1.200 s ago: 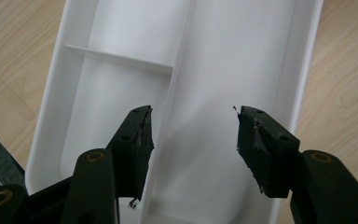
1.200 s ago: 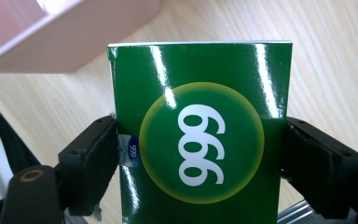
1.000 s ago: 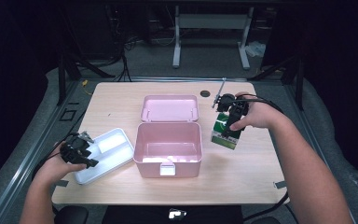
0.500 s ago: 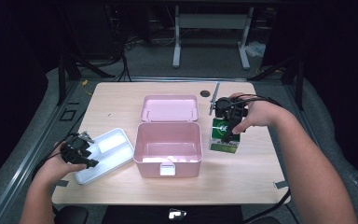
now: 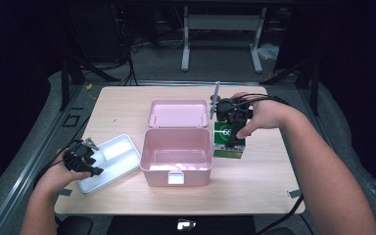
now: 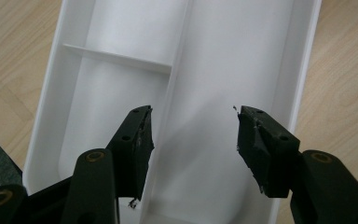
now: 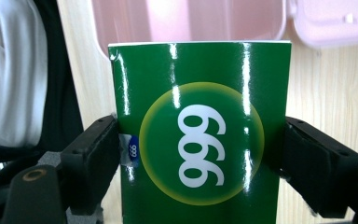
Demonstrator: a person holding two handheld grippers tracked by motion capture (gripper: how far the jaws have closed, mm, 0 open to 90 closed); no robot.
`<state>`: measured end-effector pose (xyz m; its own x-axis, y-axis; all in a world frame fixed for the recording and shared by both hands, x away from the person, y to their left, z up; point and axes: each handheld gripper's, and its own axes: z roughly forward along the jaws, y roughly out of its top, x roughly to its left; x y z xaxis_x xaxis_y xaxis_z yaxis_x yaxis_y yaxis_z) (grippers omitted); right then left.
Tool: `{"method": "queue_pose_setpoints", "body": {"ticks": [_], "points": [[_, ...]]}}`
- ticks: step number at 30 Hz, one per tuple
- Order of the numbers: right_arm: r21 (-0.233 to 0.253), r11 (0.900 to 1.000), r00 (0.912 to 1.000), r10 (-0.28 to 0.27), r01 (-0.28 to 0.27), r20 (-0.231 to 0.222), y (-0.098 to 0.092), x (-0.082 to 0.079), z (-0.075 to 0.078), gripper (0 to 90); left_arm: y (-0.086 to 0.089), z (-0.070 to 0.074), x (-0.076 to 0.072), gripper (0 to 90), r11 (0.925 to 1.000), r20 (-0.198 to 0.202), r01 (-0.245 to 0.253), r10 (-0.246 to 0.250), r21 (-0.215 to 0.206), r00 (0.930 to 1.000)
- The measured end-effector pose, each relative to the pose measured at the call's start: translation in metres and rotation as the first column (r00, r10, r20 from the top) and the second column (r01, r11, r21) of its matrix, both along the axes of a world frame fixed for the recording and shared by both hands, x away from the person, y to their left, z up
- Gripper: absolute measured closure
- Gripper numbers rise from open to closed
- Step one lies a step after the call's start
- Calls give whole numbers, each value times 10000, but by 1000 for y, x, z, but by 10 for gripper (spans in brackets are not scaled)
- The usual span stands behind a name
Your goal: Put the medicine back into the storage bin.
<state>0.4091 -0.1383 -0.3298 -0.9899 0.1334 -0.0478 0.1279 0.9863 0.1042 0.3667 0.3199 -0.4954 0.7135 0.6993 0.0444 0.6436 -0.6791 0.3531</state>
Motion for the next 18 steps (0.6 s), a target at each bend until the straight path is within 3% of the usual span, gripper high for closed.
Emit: {"method": "queue_pose_setpoints", "body": {"ticks": [9,15,18], "points": [[153,9979,9980,636,-636,-14,48,-7,7,171,1,0,0,453,10000,6,-2,2,-15,10000],[158,9955,9955,941,-940,-80,76,-8,0,171,2,0,0,453,10000,11,40,-40,-25,10000],[99,9947,9947,1024,-1023,-67,82,-8,-2,171,3,0,0,453,10000,-10,-11,11,-31,10000]]}}
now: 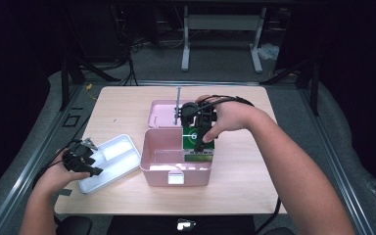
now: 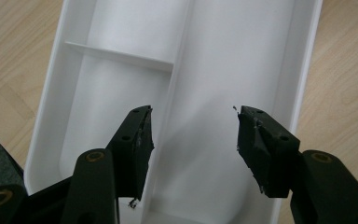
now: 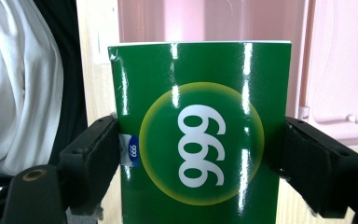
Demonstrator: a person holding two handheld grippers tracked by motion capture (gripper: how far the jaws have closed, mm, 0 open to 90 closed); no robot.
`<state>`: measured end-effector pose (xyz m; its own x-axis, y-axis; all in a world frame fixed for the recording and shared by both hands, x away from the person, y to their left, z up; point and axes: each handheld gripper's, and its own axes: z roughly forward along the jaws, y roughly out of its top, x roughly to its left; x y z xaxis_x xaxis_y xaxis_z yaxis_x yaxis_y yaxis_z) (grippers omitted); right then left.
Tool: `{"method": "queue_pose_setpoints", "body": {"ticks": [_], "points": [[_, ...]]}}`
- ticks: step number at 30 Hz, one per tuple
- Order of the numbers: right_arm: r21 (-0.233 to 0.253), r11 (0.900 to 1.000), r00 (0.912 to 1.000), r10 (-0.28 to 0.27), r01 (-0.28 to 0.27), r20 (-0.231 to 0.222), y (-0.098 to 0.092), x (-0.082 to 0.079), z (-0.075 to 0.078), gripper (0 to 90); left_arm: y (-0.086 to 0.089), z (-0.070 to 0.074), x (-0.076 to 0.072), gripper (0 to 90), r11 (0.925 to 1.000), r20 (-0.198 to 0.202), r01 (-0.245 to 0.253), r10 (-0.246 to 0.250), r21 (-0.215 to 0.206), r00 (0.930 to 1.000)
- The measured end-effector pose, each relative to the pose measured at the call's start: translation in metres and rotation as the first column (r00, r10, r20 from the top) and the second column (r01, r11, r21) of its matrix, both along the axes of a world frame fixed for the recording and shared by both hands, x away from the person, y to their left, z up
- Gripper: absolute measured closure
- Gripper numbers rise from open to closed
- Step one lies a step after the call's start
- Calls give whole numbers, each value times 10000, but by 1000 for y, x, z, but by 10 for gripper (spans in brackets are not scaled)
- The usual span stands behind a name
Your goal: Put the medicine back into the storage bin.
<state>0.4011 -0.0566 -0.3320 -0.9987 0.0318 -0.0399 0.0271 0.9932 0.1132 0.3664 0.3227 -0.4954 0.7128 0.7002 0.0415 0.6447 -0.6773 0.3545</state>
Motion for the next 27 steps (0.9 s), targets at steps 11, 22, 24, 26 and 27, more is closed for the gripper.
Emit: {"method": "queue_pose_setpoints", "body": {"ticks": [11,22,24,26,27], "points": [[167,9999,10000,-27,26,47,4,3,-12,170,-1,0,0,452,10000,-3,26,-26,27,10000],[198,9995,9997,-252,252,18,6,8,-47,168,-1,-1,1,453,10000,-36,47,-47,49,10000],[149,9995,9996,-290,291,-45,7,10,-54,168,-1,-1,1,452,10000,-35,42,-42,47,10000],[110,9994,9994,-331,330,132,7,11,-61,167,-1,-1,1,452,10000,-43,37,-37,82,10000],[121,9992,9992,-376,375,96,7,11,-65,167,-2,-1,1,452,10000,-44,48,-48,80,10000]]}}
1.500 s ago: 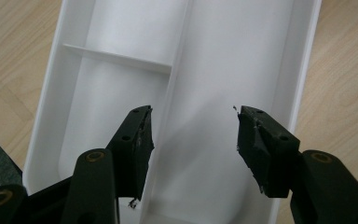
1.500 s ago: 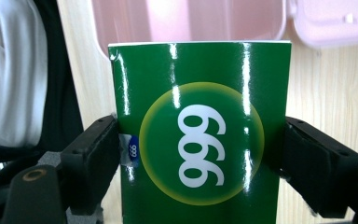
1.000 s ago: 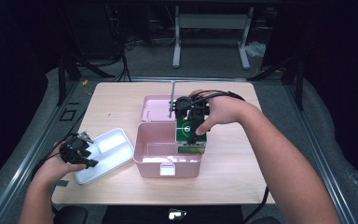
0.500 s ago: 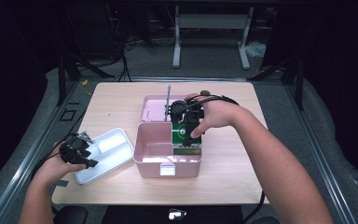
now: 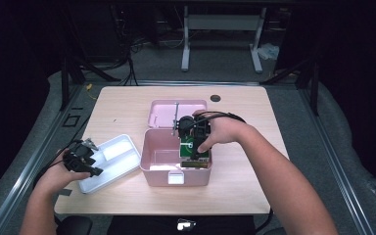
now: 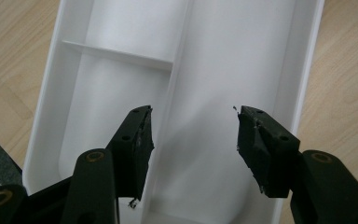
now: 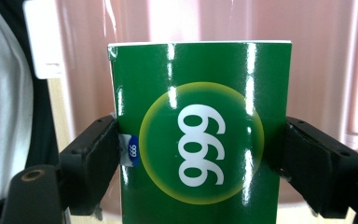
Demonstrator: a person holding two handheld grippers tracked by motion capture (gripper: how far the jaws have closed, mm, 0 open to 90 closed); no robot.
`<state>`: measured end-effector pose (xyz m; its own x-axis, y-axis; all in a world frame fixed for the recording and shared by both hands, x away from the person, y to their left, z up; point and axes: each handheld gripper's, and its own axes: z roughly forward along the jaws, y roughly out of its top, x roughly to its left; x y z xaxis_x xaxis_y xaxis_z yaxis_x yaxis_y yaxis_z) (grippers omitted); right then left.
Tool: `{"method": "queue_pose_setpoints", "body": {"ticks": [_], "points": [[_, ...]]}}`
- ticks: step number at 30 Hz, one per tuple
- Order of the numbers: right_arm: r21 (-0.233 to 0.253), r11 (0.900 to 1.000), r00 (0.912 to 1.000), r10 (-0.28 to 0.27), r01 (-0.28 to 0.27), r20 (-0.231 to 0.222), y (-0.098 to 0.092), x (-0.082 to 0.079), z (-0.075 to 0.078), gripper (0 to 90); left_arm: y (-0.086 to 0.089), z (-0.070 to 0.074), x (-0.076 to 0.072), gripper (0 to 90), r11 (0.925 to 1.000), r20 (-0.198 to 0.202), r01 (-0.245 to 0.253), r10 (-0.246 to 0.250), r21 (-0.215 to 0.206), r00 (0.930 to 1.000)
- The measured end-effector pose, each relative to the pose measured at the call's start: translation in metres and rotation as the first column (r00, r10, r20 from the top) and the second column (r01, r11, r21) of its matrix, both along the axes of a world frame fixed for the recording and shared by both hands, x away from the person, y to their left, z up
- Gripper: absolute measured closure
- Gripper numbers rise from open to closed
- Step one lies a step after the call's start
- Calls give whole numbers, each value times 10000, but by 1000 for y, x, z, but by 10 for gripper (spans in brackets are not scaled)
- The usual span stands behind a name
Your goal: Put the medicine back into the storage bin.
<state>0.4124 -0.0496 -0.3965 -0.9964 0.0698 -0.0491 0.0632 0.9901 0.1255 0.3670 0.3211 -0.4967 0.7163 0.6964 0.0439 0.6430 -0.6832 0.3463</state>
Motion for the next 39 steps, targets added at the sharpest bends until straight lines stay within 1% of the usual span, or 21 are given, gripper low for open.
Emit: {"method": "queue_pose_setpoints", "body": {"ticks": [4,6,9,10,11,12,15,16,19,20,22,24,25,28,29,30,31,34,35,39], "points": [[-41,10000,10000,15,-15,1,0,3,-14,166,-1,0,0,452,10000,8,19,-19,19,10000],[-128,9999,10000,32,-33,-91,0,5,-21,167,-1,0,0,452,10000,-3,35,-35,23,10000],[-97,10000,9999,-20,18,-117,0,5,-27,166,-1,-1,0,452,10000,-10,-4,4,35,10000],[-159,9999,9999,-33,30,-166,-1,6,-29,166,-1,-1,0,453,10000,-8,-6,6,38,10000],[-98,9999,9996,-82,80,-279,-1,6,-30,166,-1,-1,0,452,10000,-16,-2,3,38,10000],[-51,10000,9998,-32,31,-171,-1,7,-32,166,-1,-1,0,452,10000,-12,1,-1,41,10000],[-40,9999,9997,-131,130,-222,-1,8,-35,165,-1,-1,0,452,10000,-13,23,-23,48,10000],[-68,10000,9996,-73,71,-258,-1,9,-36,164,-1,-1,0,452,10000,-16,24,-24,50,10000],[-87,9999,9999,-78,77,-96,0,9,-39,164,-1,-1,0,452,10000,-7,55,-55,79,10000],[27,9999,9998,-106,107,-181,0,9,-40,164,-1,-1,0,452,10000,-3,49,-49,67,10000],[-88,9999,9999,-96,95,-141,0,9,-41,163,-1,-1,0,452,10000,-17,56,-56,69,10000],[-93,9999,9998,-107,105,-190,1,10,-43,162,-1,-1,0,452,9999,-22,67,-67,79,10000],[-74,9999,9999,-130,130,-61,1,10,-43,161,-1,-1,0,452,9999,-33,63,-63,83,10000],[-71,9998,9998,-166,165,-107,1,11,-44,156,0,-1,0,452,9999,-43,59,-58,94,10000],[-60,9998,9999,-170,170,8,1,11,-44,152,0,-1,0,452,10000,-40,48,-48,86,10000],[-41,9998,9998,-174,174,13,1,11,-44,149,0,-1,0,451,10000,-41,45,-44,84,10000],[70,9998,9997,-172,171,148,1,11,-43,149,0,-1,0,452,10000,-38,49,-49,84,10000],[405,9988,9994,-288,279,212,1,10,-35,147,0,-1,0,452,9999,-43,66,-66,86,10000],[393,9988,9995,-306,301,127,1,10,-33,155,-1,-1,0,452,9999,-49,65,-65,77,10000],[371,9990,9997,-259,258,32,-1,6,-26,218,0,-1,-1,452,10000,-49,63,-63,67,10000]]}}
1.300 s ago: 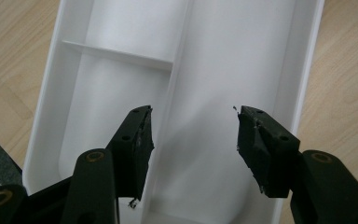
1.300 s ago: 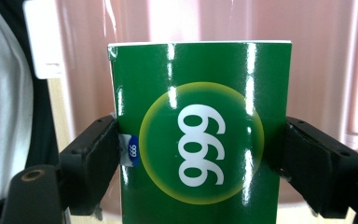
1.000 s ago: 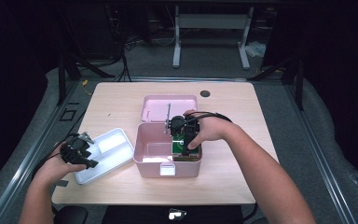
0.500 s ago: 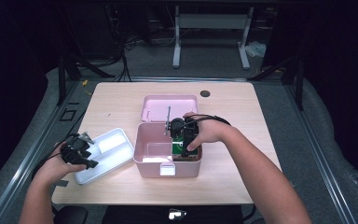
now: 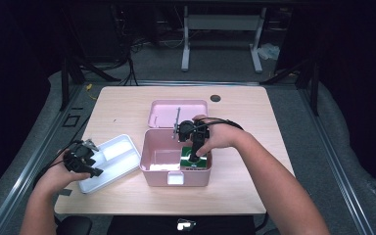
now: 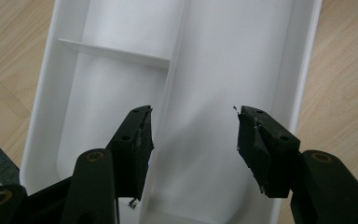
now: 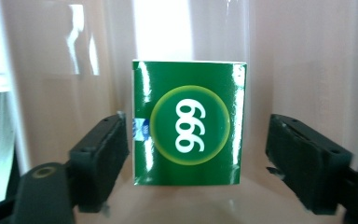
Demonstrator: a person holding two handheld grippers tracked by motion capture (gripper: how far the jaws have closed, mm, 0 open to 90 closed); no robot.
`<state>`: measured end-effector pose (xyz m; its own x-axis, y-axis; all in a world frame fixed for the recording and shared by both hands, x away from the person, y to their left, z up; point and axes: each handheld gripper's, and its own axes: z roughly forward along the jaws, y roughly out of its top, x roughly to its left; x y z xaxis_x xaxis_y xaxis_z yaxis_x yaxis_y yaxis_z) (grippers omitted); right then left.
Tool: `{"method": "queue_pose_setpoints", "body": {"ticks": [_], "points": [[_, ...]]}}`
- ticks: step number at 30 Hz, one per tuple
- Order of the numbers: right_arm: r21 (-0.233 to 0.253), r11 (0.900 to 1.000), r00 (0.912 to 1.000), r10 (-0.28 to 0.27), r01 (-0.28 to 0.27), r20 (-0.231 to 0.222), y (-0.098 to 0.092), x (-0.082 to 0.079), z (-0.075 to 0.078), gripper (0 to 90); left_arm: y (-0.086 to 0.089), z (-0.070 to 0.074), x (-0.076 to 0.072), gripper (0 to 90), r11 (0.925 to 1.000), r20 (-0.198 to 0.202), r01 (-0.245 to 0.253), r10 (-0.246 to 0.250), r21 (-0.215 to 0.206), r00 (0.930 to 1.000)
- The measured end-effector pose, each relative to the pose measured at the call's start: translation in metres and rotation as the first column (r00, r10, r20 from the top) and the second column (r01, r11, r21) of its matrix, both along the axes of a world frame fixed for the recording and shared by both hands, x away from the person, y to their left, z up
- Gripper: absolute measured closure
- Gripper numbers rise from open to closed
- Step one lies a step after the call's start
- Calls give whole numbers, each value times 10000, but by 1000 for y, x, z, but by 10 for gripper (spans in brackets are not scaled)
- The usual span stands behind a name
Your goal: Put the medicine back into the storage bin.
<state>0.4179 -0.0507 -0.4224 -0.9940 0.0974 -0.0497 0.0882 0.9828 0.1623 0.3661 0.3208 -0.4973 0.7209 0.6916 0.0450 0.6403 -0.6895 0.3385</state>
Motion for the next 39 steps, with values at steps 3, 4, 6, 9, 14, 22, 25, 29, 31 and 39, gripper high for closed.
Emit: {"method": "queue_pose_setpoints", "body": {"ticks": [3,4,6,9,14,22,25,29,31,39], "points": [[162,9999,10000,33,-34,53,-3,-4,9,243,0,0,0,452,10000,4,-25,25,29,10000],[361,9993,9996,-42,32,283,-5,-5,12,245,0,0,0,451,10000,-2,-33,33,21,10000],[358,9993,9990,-57,41,454,-9,-8,19,254,0,-1,0,452,10000,-23,6,-6,27,10000],[445,9989,9976,-204,175,660,-21,-9,28,278,0,-1,-1,452,10000,-40,34,-34,27,10000],[558,9967,9958,-619,582,674,-47,-10,37,312,1,-1,-1,452,10000,-41,5,-5,15,10000],[507,9904,9871,-1331,1290,886,-84,-17,37,312,2,-1,-1,452,10000,-37,-21,21,-3,10000],[413,9872,9835,-1574,1542,887,-94,-17,32,312,1,-1,-1,452,10000,-41,-17,17,2,10000],[517,9829,9802,-1806,1768,814,-102,-17,26,313,1,-1,-1,452,10000,-44,-8,8,-14,10000],[570,9801,9769,-1947,1902,881,-105,-17,23,316,2,-2,-1,452,10000,-54,-2,2,14,10000],[1082,9482,9465,-3087,2986,940,-118,-22,0,319,2,-2,-1,452,10000,-63,-15,15,35,10000]]}}
